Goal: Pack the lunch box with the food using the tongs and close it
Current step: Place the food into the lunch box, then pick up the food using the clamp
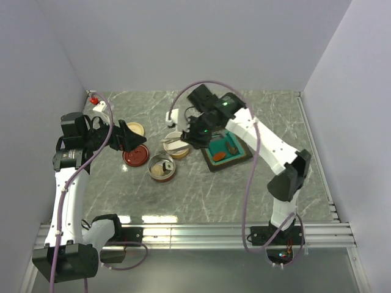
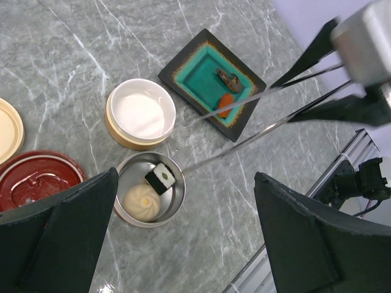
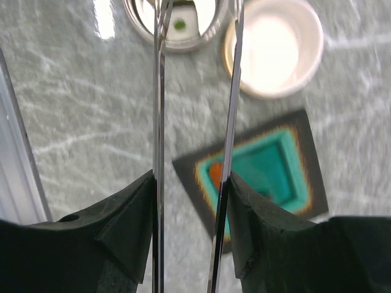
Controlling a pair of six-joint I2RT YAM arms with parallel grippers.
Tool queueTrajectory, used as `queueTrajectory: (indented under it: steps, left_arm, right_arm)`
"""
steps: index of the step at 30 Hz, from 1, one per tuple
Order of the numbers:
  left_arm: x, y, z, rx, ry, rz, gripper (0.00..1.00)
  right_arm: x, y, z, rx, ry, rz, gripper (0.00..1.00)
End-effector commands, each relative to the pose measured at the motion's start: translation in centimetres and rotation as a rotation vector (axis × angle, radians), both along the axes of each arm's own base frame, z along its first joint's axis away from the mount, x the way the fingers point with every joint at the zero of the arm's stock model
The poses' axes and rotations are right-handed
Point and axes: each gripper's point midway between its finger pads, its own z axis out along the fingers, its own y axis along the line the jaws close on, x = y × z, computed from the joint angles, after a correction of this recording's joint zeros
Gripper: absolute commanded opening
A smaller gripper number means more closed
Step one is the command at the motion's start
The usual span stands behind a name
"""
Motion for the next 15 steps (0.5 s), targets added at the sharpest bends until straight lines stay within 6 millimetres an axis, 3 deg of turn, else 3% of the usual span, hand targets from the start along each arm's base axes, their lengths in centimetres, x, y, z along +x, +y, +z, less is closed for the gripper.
queueTrajectory:
  steps: [1,8,9,13,15]
  left_arm:
    - [0.1,-0.1,2.0,0.011,-0.071,-0.023,0.99]
    - [0.1,0.1,2.3,0.013,-0.077,-0.007,0.99]
    - [0.1,0.1,2.3,0.014,-0.08,-0.007,0.99]
    - [0.1,-0.2,2.2,-0.004,-0.069,-0.016,0.99]
    - [0.2,-0.2,2.3,-0.011,-0.066,-0.016,0.98]
  right_arm:
    - [1.4,-3.6,3.4,0.067,-0.053,-0.124,0.53]
    - [3.5,-12.6,3.0,0.074,0.0,-0.403,0.51]
    - [2.8,-14.0,2.2,0.051,0.007,-0.426,0.51]
    - [3.0,-19.0,0.6,-0.011,-0.033,-0.569,0.49]
    - [2.5,-20.4,-0.2,-0.021,-0.032,-0.621,0.49]
